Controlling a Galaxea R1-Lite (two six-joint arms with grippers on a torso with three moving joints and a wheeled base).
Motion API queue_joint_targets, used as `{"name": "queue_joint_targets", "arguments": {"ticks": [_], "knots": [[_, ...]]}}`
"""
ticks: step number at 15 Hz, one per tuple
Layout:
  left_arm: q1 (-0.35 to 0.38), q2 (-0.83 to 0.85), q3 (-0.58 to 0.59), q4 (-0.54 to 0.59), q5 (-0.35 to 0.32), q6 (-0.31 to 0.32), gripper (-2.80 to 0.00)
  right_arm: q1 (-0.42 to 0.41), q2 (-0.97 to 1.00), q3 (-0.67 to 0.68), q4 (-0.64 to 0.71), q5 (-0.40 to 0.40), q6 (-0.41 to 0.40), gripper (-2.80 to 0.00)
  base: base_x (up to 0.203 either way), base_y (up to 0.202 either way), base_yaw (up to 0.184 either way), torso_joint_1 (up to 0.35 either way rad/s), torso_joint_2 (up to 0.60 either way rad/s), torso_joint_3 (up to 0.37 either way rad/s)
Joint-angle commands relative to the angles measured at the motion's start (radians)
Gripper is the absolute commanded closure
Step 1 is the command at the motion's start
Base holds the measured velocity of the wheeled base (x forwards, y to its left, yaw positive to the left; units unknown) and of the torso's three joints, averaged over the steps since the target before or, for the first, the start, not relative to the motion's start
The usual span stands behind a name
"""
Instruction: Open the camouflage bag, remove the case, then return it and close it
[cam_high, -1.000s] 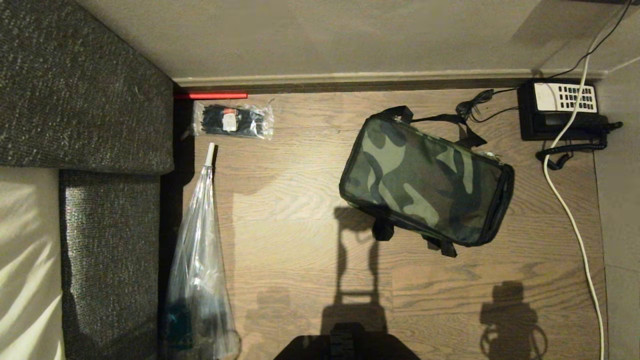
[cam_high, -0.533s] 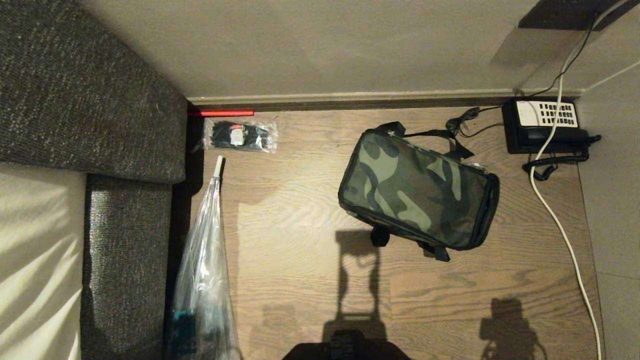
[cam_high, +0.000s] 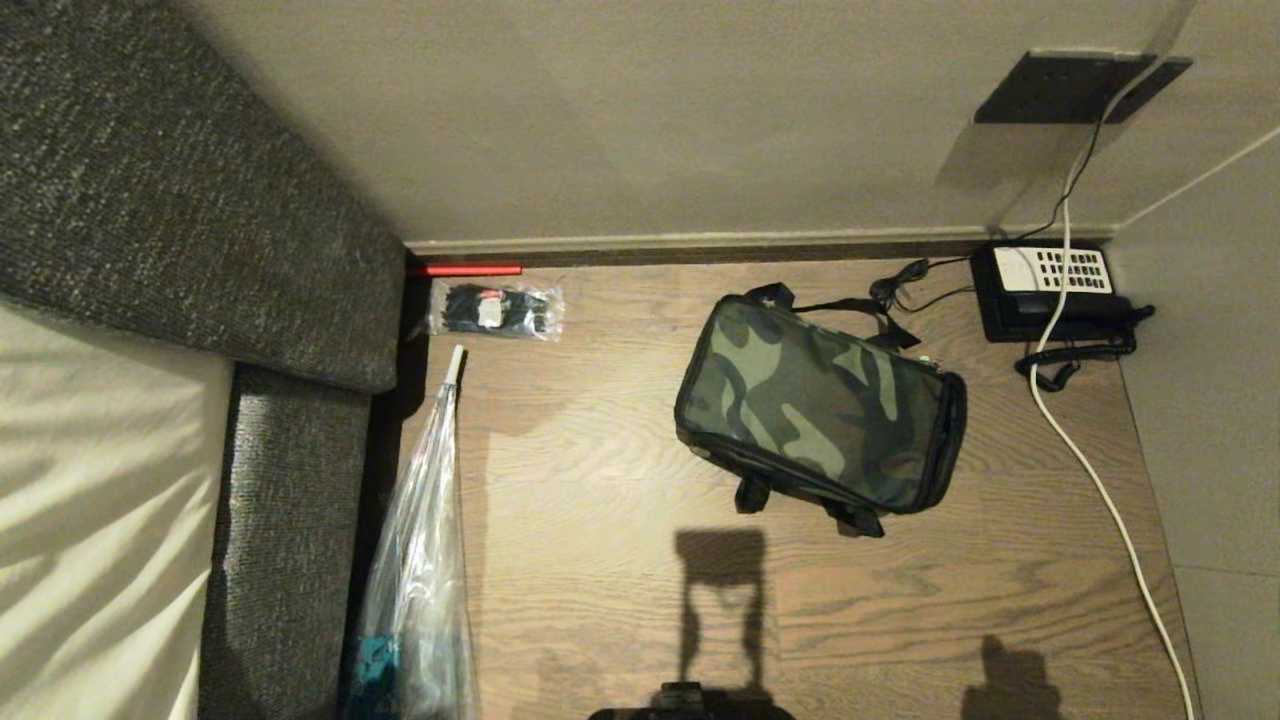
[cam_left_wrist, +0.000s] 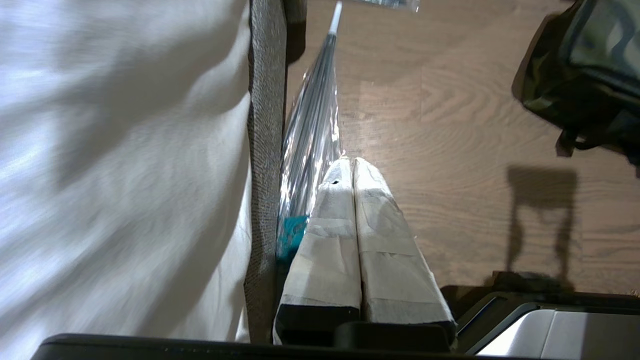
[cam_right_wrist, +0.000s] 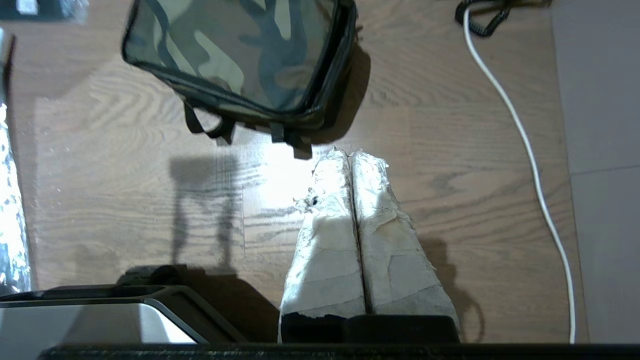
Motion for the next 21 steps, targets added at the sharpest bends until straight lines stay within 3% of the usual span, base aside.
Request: {"name": "queue_joint_targets", "arguments": {"ticks": [1, 21], "knots": [[0.0, 0.0, 0.0, 0.0, 0.001, 0.0, 0.0, 0.0, -0.029, 0.012, -0.001, 0.0, 0.001, 0.0, 0.0, 0.0, 0.0, -0.002, 0.0, 0.198], [0.001, 0.0, 0.0, 0.0, 0.001, 0.0, 0.0, 0.0, -0.029, 0.012, -0.001, 0.0, 0.001, 0.0, 0.0, 0.0, 0.0, 0.001, 0.0, 0.203]]}}
